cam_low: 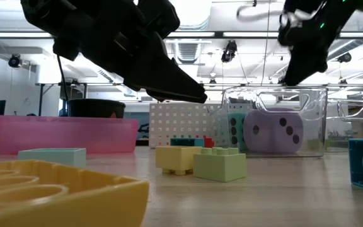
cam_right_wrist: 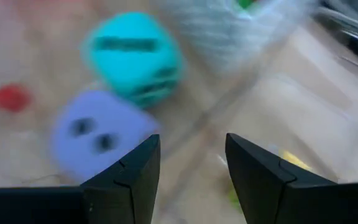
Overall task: Pick & Place Toys
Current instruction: Put the right small dark blue game piece into the right transparent bin
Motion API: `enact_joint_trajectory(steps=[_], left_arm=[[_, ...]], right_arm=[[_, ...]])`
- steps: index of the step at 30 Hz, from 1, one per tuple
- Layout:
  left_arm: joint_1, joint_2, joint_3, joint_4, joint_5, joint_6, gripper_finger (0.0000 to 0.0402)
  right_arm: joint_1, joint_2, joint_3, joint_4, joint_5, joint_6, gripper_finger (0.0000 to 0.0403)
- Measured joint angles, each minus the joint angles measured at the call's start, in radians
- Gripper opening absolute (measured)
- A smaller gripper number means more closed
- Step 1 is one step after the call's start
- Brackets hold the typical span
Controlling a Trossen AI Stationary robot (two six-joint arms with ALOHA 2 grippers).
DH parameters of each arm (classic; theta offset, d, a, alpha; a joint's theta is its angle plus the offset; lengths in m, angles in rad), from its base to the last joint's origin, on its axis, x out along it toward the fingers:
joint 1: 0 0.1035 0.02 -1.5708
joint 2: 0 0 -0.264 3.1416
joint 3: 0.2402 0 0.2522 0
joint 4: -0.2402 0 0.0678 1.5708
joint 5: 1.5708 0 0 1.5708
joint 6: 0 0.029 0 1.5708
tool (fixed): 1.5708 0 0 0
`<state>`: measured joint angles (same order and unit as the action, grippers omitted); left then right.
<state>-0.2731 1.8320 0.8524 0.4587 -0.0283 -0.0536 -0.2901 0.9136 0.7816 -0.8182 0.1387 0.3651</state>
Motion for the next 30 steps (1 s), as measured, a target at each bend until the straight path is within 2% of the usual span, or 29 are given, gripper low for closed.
enact_joint_trajectory(steps=[3,9,15,19,30], left_arm=[[0.0,0.0,0.0,0.0,-0.044,-0.008,0.0149],[0.0,0.0,0.0,-0.005,-0.087,-0.081,0.0149],[0.0,0.0,-0.001,-0.009,-0.101,-0.085,0.0149],[0.0,0.0,-0.006,-0.01,-0.104,-0.085,0.0149],[0.0,0.0,-0.006,-0.016,-0.145,-0.082,0.0149]], right_arm=[[0.166,-0.034,0.0,0.039,0.05,0.046,0.0183],[0.488,-0.022,0.0,0.188,0.245,0.086,0.0183],[0.715,0.062,-0.001,0.307,0.383,0.089,0.0183],[0.787,0.138,-0.001,0.361,0.411,0.089,0.0183],[0.788,0.261,0.113,0.36,0.414,0.088,0.0183]])
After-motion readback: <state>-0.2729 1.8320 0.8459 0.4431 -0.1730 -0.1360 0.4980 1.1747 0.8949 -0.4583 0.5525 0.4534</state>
